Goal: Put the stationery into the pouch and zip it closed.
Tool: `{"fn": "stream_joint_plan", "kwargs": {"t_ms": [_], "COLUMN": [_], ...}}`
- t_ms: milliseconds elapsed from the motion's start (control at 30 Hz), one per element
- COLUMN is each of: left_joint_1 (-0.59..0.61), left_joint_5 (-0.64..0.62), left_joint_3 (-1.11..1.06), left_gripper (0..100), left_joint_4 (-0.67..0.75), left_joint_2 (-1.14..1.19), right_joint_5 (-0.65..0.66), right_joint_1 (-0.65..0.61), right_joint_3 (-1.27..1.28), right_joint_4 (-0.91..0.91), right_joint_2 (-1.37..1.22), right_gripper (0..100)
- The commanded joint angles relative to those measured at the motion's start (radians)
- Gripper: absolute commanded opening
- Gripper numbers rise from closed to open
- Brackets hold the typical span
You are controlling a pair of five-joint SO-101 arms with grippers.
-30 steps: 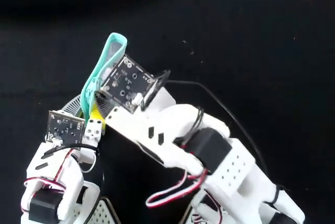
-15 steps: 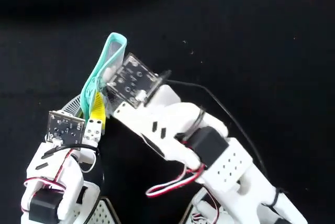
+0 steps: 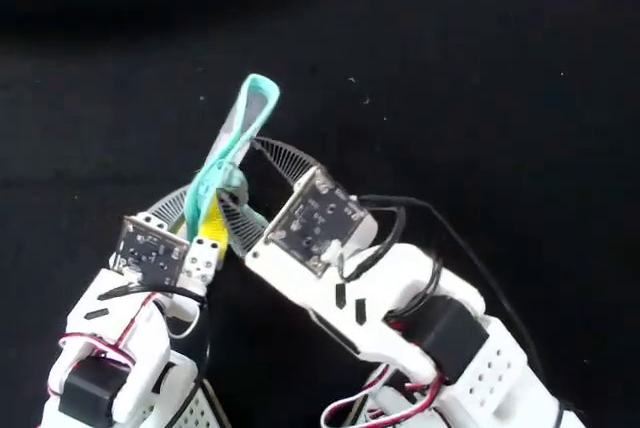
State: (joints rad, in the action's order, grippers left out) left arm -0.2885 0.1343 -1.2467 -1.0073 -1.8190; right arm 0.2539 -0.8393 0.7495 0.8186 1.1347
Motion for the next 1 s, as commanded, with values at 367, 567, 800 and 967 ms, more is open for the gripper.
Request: {"fn": "stream_joint_plan", "kwargs": {"t_ms": [367, 567, 800, 967], "left_joint_1": [-0.012, -0.012, -0.012, -0.012], "left_joint_5": [0.008, 0.008, 0.008, 0.008], "left_joint_3": [-0.027, -0.027, -0.027, -0.027], "left_gripper": [3, 3, 3, 3], "left_joint_4": [-0.006, -0.008, -0.006, -0.006], "left_joint_2": [0.003, 0.003, 0.003, 0.003], "right_joint_5": [0.011, 0.005, 0.005, 0.005], "right_joint_1": [-0.009, 0.110, 0.133, 0.132], "right_joint_3": [0.081, 0.131, 0.180, 0.185], "right_joint_4": [-0.052, -0.144, -0.209, -0.213], "right_joint_2": [-0.002, -0.002, 0.001, 0.004], "right_gripper": [20.8, 20.8, 20.8, 20.8]}}
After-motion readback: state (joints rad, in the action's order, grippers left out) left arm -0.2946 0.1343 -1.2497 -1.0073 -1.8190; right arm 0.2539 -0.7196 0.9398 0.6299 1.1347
